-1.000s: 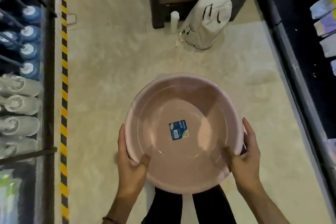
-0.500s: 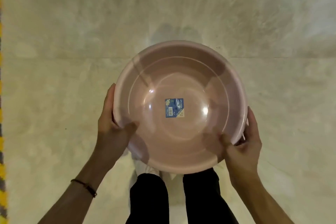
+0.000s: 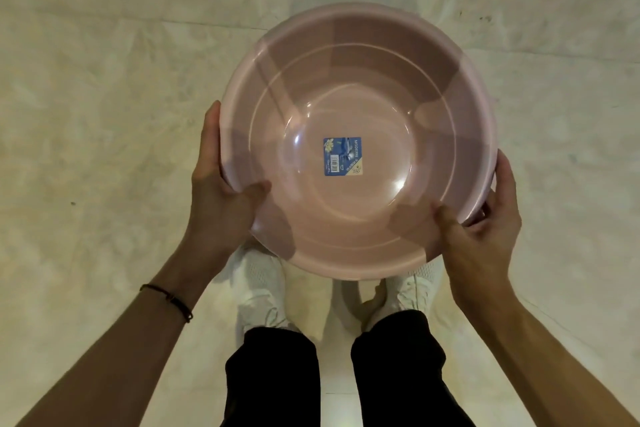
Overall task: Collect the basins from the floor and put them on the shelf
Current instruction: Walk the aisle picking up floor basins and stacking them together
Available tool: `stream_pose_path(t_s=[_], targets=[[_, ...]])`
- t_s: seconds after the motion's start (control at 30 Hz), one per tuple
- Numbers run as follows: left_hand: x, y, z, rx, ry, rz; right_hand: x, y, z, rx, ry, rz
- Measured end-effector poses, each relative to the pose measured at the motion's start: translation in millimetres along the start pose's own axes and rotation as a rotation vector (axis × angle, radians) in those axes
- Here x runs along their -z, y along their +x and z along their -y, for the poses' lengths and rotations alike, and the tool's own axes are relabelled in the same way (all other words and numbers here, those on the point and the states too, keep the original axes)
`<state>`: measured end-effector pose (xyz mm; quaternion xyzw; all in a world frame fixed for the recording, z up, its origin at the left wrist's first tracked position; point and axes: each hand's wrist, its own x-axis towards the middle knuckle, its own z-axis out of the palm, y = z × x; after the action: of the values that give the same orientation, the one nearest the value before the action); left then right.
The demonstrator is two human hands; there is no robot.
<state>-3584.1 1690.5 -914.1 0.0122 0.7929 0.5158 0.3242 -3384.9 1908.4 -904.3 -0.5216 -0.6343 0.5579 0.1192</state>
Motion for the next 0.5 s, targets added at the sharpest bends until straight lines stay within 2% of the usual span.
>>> stream_pose_path(t_s=[0.27, 0.5], targets=[[-25, 15, 21, 0.043, 0.024, 0.032, -1, 15, -20, 0.038, -0.009, 0.008], [-34, 20, 41, 0.028, 0.081, -0.026, -11, 14, -48, 0.050, -0.027, -0.024]])
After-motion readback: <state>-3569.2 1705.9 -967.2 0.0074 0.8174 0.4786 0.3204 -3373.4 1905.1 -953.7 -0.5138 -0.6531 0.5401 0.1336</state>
